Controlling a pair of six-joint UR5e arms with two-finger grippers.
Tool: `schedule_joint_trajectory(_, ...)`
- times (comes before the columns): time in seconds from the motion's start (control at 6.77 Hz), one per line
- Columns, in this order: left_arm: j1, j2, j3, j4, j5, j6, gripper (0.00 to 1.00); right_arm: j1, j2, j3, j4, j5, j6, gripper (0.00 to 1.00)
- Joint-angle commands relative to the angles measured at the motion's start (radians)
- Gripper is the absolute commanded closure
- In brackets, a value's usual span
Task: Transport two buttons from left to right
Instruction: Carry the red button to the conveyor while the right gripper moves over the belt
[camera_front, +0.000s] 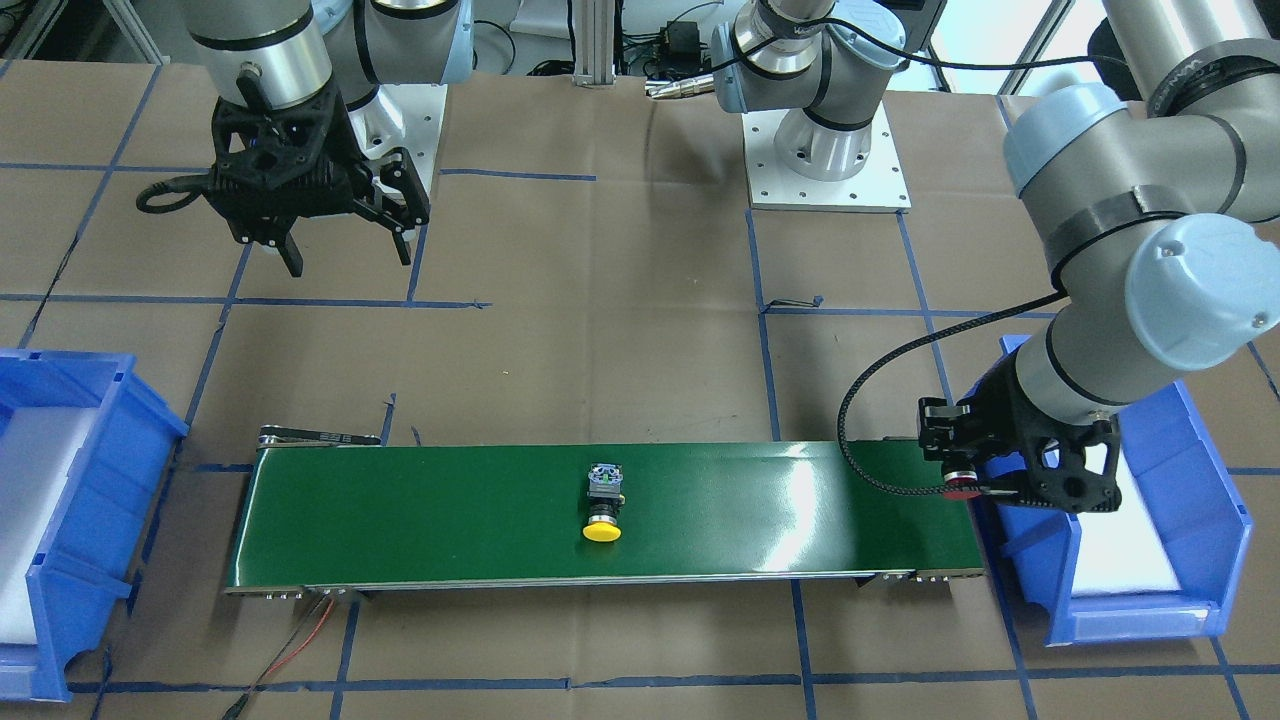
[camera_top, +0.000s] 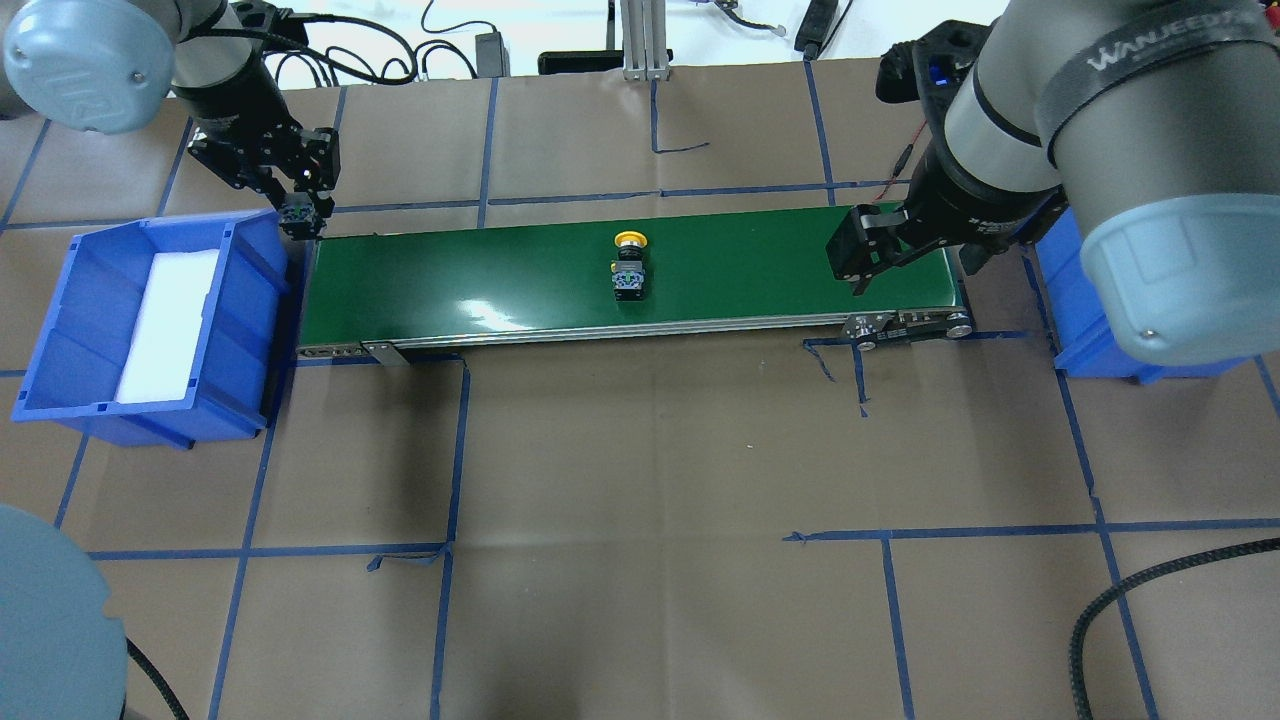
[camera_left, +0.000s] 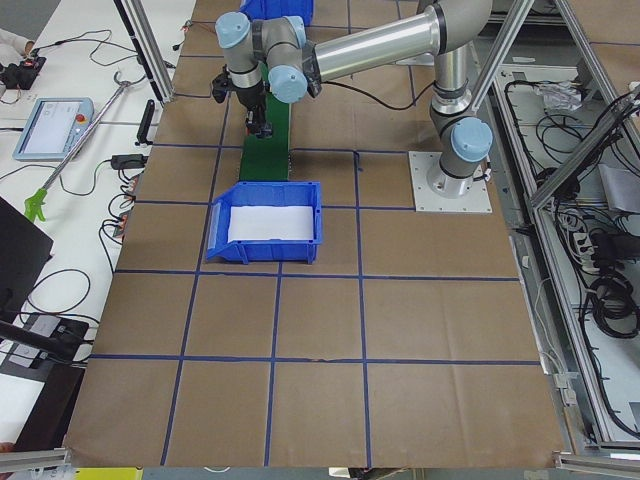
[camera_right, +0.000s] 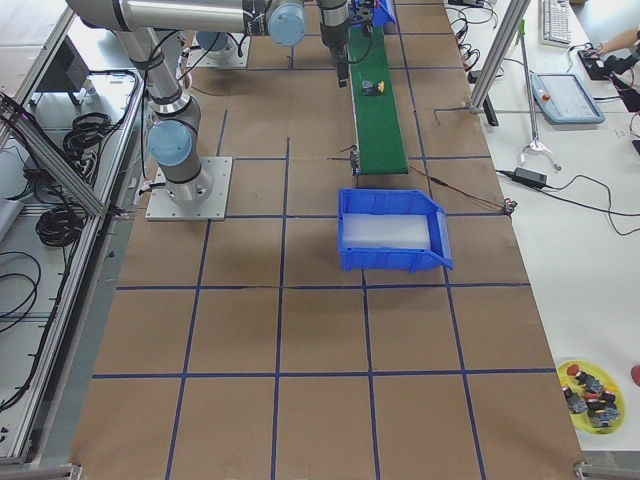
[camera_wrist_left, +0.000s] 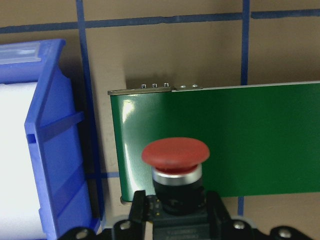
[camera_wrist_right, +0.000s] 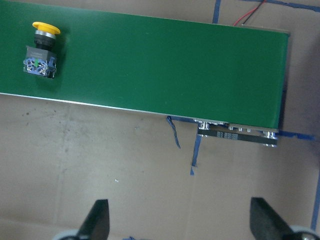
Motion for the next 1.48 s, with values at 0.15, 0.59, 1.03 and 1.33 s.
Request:
schedule_joint_trajectory(0.15,0.011,-0.007,-0.151,0.208,0.001,0.069,0.89,-0.001,0.13,0.001,-0.195,0.073,0.021,0.0)
schedule_joint_trajectory(0.59,0.009,-0.078,-0.176,0.319,0.0,0.059,0.89,-0.001,0.138,0.006,-0.186,0.065,0.023,0.0)
schedule_joint_trajectory(1.03,0.011,-0.063,-0.173,0.321,0.0,0.044,0.89,-0.001,0.145,0.004,-0.187,0.062,0.025,0.0)
schedule_joint_trajectory(1.33,0.011,-0.064,-0.174,0.321,-0.005,0.019,0.89,-0.004,0.147,0.006,-0.186,0.061,0.025,0.0)
